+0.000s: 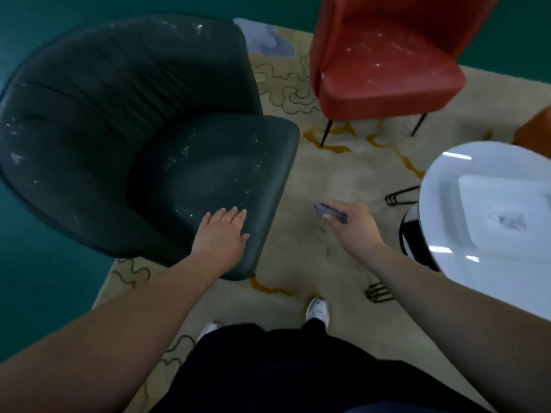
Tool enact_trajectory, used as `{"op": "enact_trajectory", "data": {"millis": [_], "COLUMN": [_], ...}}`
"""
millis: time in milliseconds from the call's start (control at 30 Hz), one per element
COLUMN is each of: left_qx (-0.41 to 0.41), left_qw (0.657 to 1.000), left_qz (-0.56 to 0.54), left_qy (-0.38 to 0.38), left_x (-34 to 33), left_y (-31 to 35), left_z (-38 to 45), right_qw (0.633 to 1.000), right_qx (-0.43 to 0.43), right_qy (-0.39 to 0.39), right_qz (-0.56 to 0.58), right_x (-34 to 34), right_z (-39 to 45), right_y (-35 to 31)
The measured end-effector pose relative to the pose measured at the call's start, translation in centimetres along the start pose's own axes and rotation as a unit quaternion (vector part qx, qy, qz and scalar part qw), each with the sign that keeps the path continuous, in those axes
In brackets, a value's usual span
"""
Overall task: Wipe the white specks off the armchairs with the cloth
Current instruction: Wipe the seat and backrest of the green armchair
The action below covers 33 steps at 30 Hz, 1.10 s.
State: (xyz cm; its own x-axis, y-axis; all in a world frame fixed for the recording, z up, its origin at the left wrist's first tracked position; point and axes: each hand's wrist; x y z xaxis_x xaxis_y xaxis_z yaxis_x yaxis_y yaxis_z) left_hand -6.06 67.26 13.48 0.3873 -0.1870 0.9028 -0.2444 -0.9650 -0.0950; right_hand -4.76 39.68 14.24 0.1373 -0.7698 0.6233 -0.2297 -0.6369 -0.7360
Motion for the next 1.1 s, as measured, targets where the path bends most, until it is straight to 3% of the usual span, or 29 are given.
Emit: {"op": "enact_trajectory", "data": {"millis": [133, 333, 733, 900, 1100], "left_qx": [0.082, 0.179, 0.26, 0.367, 0.524], "left_qw": [0.996, 0.978, 0.952, 0.897, 0.792], "left_qz": [-0.043, -0.108, -0.161, -0.242, -0.308], "left_qy": [-0.017, -0.02, -0.031, -0.039, -0.048], "left_x": [0.2, 0.6, 1.3, -0.1, -2.3], "left_y": [2.0, 1.2, -3.5, -4.7, -5.4], "left_z": [0.7, 2.4, 9.4, 10.6, 11.4], "right_qw": [0.997, 0.987, 0.965, 0.935, 0.856], "right_qx": [0.043, 0.102, 0.192, 0.232, 0.285], "right_qy": [-0.049, -0.115, -0.167, -0.26, -0.417], "right_qz": [-0.038, -0.056, -0.063, -0.065, -0.114], "right_x": [2.2, 0.2, -3.4, -7.8, -13.2], "right_z": [5.5, 12.2, 23.3, 27.5, 32.1], "right_y": [-0.3, -3.8, -12.5, -15.5, -20.0]}}
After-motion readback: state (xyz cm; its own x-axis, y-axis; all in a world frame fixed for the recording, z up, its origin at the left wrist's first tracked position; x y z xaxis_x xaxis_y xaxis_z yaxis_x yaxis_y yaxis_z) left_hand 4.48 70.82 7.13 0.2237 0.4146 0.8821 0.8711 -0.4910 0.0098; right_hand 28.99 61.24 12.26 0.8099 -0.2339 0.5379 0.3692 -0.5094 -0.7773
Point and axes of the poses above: each hand's wrist, its own z-axis towards the middle knuckle, its own x-axis out of the back of the hand, y = z × x, and after that the axes turned 9 degrees about z, right-handed
